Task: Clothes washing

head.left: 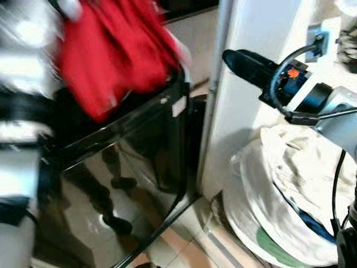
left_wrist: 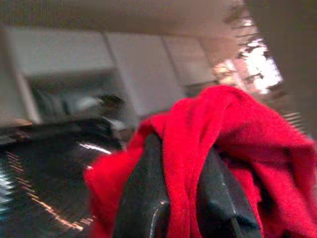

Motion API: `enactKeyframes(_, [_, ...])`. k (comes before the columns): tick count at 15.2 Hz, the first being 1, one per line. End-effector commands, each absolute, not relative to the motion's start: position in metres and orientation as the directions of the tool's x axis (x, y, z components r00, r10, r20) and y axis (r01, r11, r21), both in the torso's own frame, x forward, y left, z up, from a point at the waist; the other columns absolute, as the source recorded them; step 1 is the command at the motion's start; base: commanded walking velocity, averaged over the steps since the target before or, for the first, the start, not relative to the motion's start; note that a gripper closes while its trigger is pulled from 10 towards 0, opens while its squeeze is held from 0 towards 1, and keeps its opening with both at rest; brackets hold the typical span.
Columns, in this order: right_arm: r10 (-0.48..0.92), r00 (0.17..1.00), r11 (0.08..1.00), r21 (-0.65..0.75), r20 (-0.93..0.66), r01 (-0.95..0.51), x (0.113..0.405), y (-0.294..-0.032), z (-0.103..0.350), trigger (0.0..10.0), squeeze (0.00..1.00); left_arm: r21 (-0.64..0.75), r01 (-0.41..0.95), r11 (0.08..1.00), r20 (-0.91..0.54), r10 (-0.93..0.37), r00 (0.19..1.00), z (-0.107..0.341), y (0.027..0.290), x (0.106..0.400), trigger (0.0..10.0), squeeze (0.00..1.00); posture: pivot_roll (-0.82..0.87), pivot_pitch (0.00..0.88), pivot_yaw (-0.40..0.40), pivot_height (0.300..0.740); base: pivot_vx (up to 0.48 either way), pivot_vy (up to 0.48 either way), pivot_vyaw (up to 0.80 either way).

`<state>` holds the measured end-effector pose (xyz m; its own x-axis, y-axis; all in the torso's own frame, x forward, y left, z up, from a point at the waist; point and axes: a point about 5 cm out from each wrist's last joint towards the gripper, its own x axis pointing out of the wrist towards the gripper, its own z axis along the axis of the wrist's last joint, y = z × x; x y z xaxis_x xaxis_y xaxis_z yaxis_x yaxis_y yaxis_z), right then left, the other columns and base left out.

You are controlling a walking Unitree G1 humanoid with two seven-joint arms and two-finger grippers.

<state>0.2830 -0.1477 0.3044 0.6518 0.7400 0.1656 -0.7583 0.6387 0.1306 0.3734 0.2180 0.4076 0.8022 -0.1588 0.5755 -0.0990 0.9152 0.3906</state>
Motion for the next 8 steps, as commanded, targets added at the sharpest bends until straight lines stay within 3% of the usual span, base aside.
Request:
enactKeyframes(1, [0.753, 0.636, 0.629, 0.100, 0.169, -0.771, 0.281, -0.140, 0.306, 10.0, 0.00, 0.457, -0.152, 0.877, 0.557, -0.149, 0.817, 0.405, 0.217, 0.380, 0.0, 0.00, -0.06, 0.000, 0.042, 0.740, 0.000, 0.000, 0.00])
enactKeyframes(3, [0.755, 0.640, 0.636, 0.079, 0.142, -0.768, 0.284, -0.132, 0.302, 10.0, 0.00, 0.565, -0.302, 0.768, 0.576, -0.106, 0.810, 0.409, 0.219, 0.388, 0.0, 0.00, -0.07, 0.000, 0.048, 0.740, 0.000, 0.000, 0.00])
enactKeyframes(4, [0.757, 0.641, 0.638, 0.070, 0.129, -0.767, 0.284, -0.130, 0.301, 10.0, 0.00, 0.633, -0.245, 0.734, 0.472, -0.115, 0.874, 0.394, 0.215, 0.398, 0.7, 0.00, -0.07, 0.000, 0.050, 0.740, 0.000, 0.000, 0.00])
enactKeyframes(5, [0.761, 0.639, 0.637, 0.058, 0.111, -0.768, 0.284, -0.127, 0.298, 10.0, 0.00, 0.687, -0.114, 0.717, 0.304, -0.142, 0.942, 0.367, 0.210, 0.409, 10.0, 0.00, -0.07, 0.000, 0.054, 0.740, 0.000, 0.000, 0.00])
enactKeyframes(7, [0.769, 0.636, 0.635, 0.030, 0.060, -0.772, 0.283, -0.122, 0.291, 10.0, 0.00, 0.720, 0.117, 0.684, -0.006, -0.162, 0.987, 0.313, 0.205, 0.420, 10.0, 0.00, -0.07, 0.000, 0.062, 0.740, 0.000, 0.000, 0.00])
enactKeyframes(8, [0.775, 0.632, 0.632, 0.015, 0.031, -0.775, 0.282, -0.120, 0.288, 10.0, 0.00, 0.692, 0.197, 0.694, -0.115, -0.163, 0.980, 0.294, 0.205, 0.421, 10.0, 0.62, -0.08, 0.000, 0.066, 0.740, 0.000, 0.000, 0.00])
